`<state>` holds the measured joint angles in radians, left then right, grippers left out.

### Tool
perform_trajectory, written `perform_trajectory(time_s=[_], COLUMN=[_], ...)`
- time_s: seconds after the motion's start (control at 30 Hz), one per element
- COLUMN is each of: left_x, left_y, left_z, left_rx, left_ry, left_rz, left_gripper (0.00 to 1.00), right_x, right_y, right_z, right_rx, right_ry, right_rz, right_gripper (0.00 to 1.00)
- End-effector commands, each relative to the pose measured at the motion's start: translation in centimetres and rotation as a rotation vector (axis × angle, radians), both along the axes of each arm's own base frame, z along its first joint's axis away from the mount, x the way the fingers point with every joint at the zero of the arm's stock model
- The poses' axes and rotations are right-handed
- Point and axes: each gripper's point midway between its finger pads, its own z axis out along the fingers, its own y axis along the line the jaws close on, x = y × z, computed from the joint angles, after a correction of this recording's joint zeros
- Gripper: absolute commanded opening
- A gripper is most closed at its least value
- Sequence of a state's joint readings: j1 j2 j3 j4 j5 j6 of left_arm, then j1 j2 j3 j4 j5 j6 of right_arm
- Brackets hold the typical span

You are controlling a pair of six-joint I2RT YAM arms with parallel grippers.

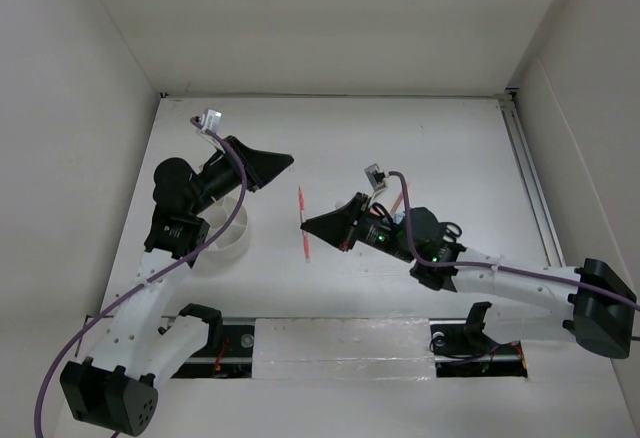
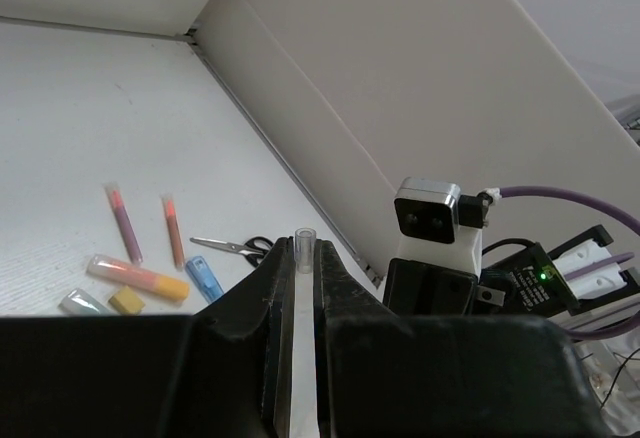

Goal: Sort the stationery into containers
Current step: Close the pen cap on the pen.

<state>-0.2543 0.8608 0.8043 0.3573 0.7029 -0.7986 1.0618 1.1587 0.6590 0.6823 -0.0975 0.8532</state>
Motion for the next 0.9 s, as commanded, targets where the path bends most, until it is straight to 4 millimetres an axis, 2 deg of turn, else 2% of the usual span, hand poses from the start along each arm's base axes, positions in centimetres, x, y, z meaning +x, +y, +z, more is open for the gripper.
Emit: perform_trajectory(time_s=[0.0,0.03,0.2,0.33,0.47,0.57,0.63,0.87], left_x=[-0.6,-0.6,-0.8,-1.0,-0.9,-0.9,-0.9,-1.4], left_y=[0.0,0.0,-0.1,-0.2,-0.2,-0.2,-0.2,-0.3], left_z=[1.6,1.6,1.6,1.8,1.4,1.4,1.3,1.5], left_rx=[-0.023,-0.023,-0.027,-0.027,-0.025,-0.025,-0.019,-0.017], left_ry=[-0.08,-0.08,-0.073,-0.082,-0.073,-0.073,-0.081,-0.091], left_rz=[-0.016,-0.016,-0.027,-0.036,-0.036,-0.036,-0.034,-0.054], left_gripper=[0.0,0.0,0.0,0.0,0.0,0.0,0.0,0.0], right_x=[0.6,0.7,0.9,1.1,1.0,1.0,1.0,1.5], right_y=[-0.4,-0.2,0.1,0.8,1.0,1.3,1.3,1.4], right_z=[3.2,2.9,3.6,3.0,3.9,3.6,4.5,3.9], right_rx=[0.098,0.086,0.101,0.085,0.104,0.095,0.111,0.095], right_ry=[-0.046,-0.05,-0.068,-0.073,-0.086,-0.084,-0.093,-0.084], right_rz=[-0.047,-0.049,-0.051,-0.04,-0.03,-0.021,-0.021,-0.03], right_gripper=[0.0,0.0,0.0,0.0,0.0,0.0,0.0,0.0])
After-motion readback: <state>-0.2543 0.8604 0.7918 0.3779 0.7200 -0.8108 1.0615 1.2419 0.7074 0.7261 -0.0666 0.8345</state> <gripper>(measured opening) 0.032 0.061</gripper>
